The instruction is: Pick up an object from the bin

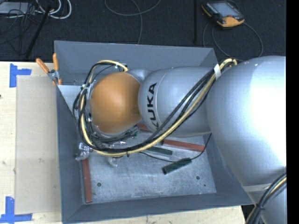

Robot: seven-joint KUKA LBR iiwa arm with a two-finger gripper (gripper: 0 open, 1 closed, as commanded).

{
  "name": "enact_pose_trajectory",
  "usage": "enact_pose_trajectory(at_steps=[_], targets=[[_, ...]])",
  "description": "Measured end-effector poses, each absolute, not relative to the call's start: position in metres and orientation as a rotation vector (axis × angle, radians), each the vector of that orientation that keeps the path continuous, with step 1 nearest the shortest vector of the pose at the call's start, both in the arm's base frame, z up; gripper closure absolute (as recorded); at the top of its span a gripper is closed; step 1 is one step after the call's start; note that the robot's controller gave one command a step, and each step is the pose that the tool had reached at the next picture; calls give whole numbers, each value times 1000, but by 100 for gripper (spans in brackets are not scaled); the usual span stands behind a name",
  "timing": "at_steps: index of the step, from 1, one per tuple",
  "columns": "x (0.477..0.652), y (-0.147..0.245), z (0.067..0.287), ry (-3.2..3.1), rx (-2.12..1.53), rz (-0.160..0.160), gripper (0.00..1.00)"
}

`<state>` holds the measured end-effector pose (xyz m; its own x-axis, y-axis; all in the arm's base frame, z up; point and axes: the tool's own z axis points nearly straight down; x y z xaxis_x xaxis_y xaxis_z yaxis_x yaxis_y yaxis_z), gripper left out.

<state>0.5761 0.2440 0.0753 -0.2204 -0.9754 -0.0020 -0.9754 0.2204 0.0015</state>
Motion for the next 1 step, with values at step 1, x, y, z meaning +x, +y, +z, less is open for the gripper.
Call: enact_pose_trajectory(at_steps=[1], targets=[[566, 242, 73, 1979, -2433, -3, 100]])
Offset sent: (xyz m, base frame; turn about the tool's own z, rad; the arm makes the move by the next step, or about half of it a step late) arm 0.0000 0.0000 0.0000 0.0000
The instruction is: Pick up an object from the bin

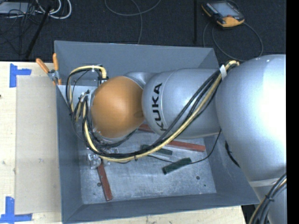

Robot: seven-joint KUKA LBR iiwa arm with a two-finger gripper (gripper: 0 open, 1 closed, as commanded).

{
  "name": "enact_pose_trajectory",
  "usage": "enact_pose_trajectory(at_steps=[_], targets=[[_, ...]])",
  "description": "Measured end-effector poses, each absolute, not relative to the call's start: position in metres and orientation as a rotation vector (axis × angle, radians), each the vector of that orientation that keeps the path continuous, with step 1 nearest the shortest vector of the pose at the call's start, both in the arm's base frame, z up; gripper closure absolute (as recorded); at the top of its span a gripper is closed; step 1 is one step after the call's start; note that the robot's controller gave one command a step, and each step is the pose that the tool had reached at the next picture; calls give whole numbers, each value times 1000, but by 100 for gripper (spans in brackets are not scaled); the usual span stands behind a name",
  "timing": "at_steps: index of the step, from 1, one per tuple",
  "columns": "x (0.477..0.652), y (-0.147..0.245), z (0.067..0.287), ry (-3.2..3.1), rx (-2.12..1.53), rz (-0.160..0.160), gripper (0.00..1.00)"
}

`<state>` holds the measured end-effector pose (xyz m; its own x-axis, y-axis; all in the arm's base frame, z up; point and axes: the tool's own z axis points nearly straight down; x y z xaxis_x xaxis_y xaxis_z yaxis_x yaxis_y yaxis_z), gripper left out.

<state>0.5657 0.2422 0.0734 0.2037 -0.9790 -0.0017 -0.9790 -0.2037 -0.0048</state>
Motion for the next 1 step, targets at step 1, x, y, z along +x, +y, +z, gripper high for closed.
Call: enact_pose_trajectory(at_steps=[1], targets=[[566, 242, 73, 1981, -2432, -2, 100]])
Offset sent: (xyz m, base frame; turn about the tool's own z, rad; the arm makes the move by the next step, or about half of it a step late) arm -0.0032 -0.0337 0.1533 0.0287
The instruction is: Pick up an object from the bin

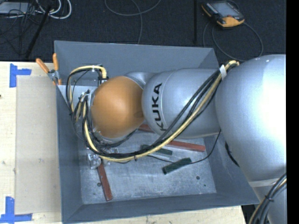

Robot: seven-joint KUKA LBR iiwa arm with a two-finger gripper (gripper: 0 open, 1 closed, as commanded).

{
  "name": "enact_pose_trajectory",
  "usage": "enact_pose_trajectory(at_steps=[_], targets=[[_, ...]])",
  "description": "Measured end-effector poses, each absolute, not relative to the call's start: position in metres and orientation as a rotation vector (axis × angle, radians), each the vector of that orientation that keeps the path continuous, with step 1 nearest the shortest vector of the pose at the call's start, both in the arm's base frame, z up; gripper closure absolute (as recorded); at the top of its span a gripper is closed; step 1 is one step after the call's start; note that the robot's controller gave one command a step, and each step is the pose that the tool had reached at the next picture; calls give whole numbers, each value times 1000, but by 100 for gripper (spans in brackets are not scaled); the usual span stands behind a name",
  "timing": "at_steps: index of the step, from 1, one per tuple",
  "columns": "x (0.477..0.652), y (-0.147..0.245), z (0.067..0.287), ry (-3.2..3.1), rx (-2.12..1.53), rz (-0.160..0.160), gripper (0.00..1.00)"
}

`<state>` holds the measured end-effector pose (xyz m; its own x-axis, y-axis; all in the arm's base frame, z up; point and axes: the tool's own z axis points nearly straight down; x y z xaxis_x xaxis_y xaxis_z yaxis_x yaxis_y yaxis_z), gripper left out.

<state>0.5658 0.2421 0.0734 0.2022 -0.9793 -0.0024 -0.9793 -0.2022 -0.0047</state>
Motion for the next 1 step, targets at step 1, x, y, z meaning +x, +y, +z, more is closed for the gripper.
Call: enact_pose_trajectory(at_steps=[1], targets=[[563, 209, 227, 2022, -2401, 3, 100]])
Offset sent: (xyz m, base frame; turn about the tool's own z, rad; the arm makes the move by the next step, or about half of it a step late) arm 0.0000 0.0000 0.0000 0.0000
